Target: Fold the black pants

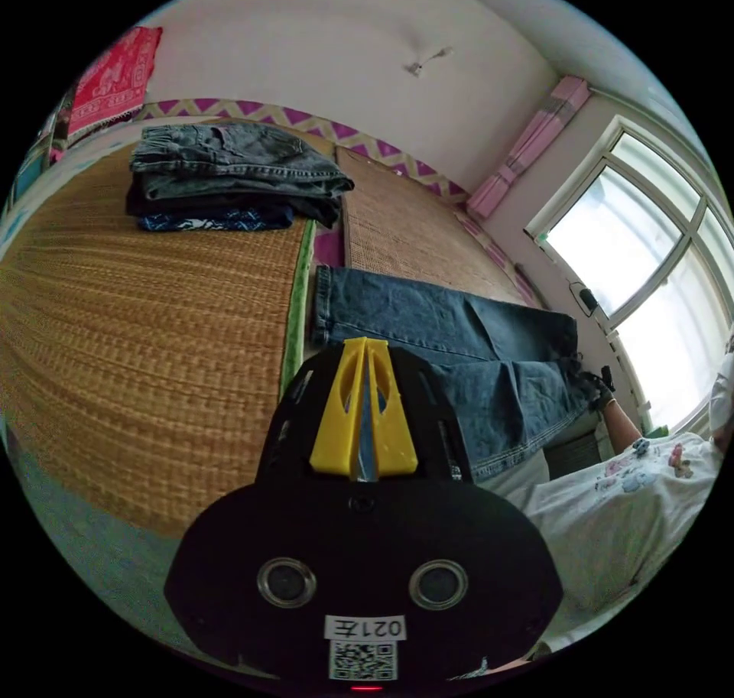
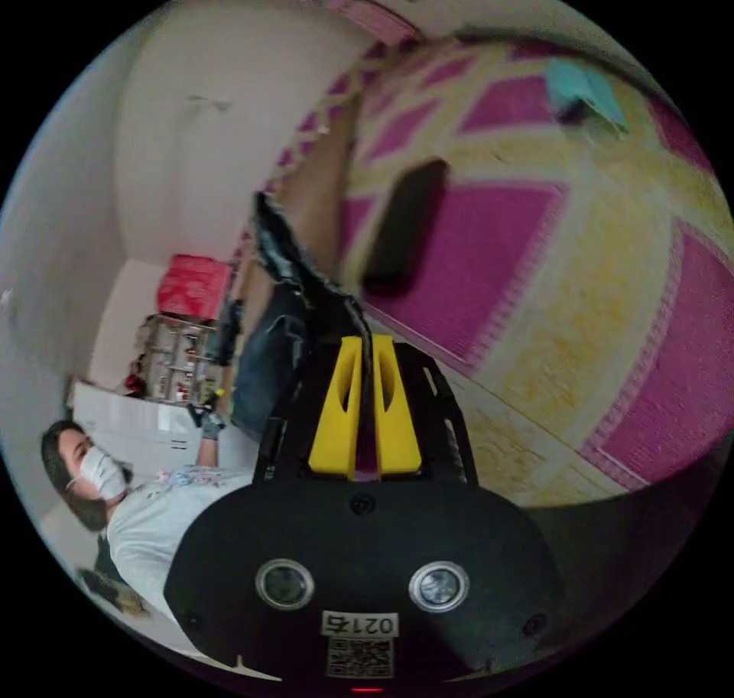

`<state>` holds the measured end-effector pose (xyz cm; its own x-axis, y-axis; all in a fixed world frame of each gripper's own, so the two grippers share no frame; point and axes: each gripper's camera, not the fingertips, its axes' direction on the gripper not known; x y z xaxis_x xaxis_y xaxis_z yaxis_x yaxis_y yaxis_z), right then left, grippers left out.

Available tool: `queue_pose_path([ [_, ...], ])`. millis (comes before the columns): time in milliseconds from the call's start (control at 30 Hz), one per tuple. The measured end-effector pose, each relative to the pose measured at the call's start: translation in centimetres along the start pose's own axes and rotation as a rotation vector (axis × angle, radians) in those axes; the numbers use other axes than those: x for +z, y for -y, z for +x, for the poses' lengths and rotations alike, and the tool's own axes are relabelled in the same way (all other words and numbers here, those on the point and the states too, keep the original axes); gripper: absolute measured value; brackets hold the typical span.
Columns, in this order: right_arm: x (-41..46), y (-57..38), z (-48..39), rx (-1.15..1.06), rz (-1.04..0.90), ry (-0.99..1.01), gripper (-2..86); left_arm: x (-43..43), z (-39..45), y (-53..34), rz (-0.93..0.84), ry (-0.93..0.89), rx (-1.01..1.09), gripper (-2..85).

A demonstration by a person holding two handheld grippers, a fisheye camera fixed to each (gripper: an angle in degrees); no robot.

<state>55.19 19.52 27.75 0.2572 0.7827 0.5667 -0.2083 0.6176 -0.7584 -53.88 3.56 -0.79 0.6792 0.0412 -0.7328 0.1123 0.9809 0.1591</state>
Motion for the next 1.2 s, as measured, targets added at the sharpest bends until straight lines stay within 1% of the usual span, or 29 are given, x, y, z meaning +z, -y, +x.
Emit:
queue_pose_path([
  [33, 0.0, 0.2, -0.6, -0.005, 0.040, 0.026, 1.3, 1.2, 0.1, 0.7, -0.017, 0.014, 0.002, -0.9],
  [67, -0.1, 0.3, -1.2, -0.016, 0.066, 0.006, 1.6, 2.1, 0.3, 1.3, -0.032, 0.039, 0.003, -0.9],
  [133, -0.4, 1.3, -4.7, -0.064, 0.140, -0.146, 5.5, 3.0, 0.7, 2.2, -0.037, 0.077, 0.017, -0.8],
  [167, -0.5, 1.6, -5.8, -0.081, 0.161, -0.178, 6.0, 3.5, 0.9, 2.8, -0.040, 0.104, 0.026, -0.7],
  [233, 0.4, 3.1, -11.2, -0.191, 0.214, -0.286, 7.6, 4.1, 1.1, 3.6, -0.041, 0.152, 0.041, -0.2],
  [267, 1.0, 3.7, -12.7, -0.230, 0.215, -0.301, 7.8, 4.6, 1.2, 4.2, -0.043, 0.174, 0.052, 0.3],
  [300, 2.8, 4.8, -15.7, -0.318, 0.201, -0.315, 8.1, 4.9, 1.2, 4.6, -0.048, 0.182, 0.056, 1.2],
  [367, 6.4, 6.9, -20.1, -0.438, 0.147, -0.312, 8.5, 6.5, 1.1, 6.0, -0.086, 0.195, 0.073, 5.3],
  [433, 12.1, 9.6, -25.6, -0.597, 0.073, -0.299, 9.0, 7.9, 1.1, 7.1, -0.118, 0.202, 0.084, 7.3],
  [467, 13.7, 10.4, -26.9, -0.635, 0.049, -0.300, 9.1, 8.8, 1.1, 7.8, -0.131, 0.221, 0.089, 8.0],
  [533, 19.4, 13.2, -31.3, -0.765, -0.029, -0.293, 9.3, 9.9, 1.1, 9.0, -0.147, 0.234, 0.099, 8.8],
  [633, 24.8, 16.8, -34.7, -0.873, -0.089, -0.280, 8.7, 12.0, 0.5, 10.9, -0.196, 0.201, 0.071, 9.4],
  [733, 29.2, 19.8, -37.0, -0.961, -0.143, -0.359, 8.5, 13.7, 0.5, 12.4, -0.261, 0.165, 0.087, 9.0],
  [833, 33.0, 22.1, -38.9, -1.042, -0.233, -0.365, 10.8, 14.8, 0.7, 13.5, -0.318, 0.160, 0.106, 8.7],
  [900, 35.3, 23.2, -40.3, -1.080, -0.299, -0.360, 11.2, 15.6, 0.7, 14.1, -0.366, 0.117, 0.095, 8.9],
  [967, 37.5, 23.9, -41.7, -1.112, -0.370, -0.351, 11.1, 17.2, 0.5, 14.5, -0.462, 0.025, 0.070, 8.8],
  [1033, 40.7, 24.5, -42.7, -1.130, -0.513, -0.354, 10.7, 17.6, 0.3, 14.9, -0.463, 0.019, 0.051, 8.4],
  [1100, 42.7, 24.6, -43.2, -1.130, -0.589, -0.365, 10.0, 17.9, -0.1, 15.1, -0.469, -0.003, 0.028, 7.6],
  [1200, 44.2, 25.0, -44.7, -1.121, -0.633, -0.348, 6.4, 18.6, -0.3, 15.2, -0.483, -0.043, 0.034, 3.9],
])
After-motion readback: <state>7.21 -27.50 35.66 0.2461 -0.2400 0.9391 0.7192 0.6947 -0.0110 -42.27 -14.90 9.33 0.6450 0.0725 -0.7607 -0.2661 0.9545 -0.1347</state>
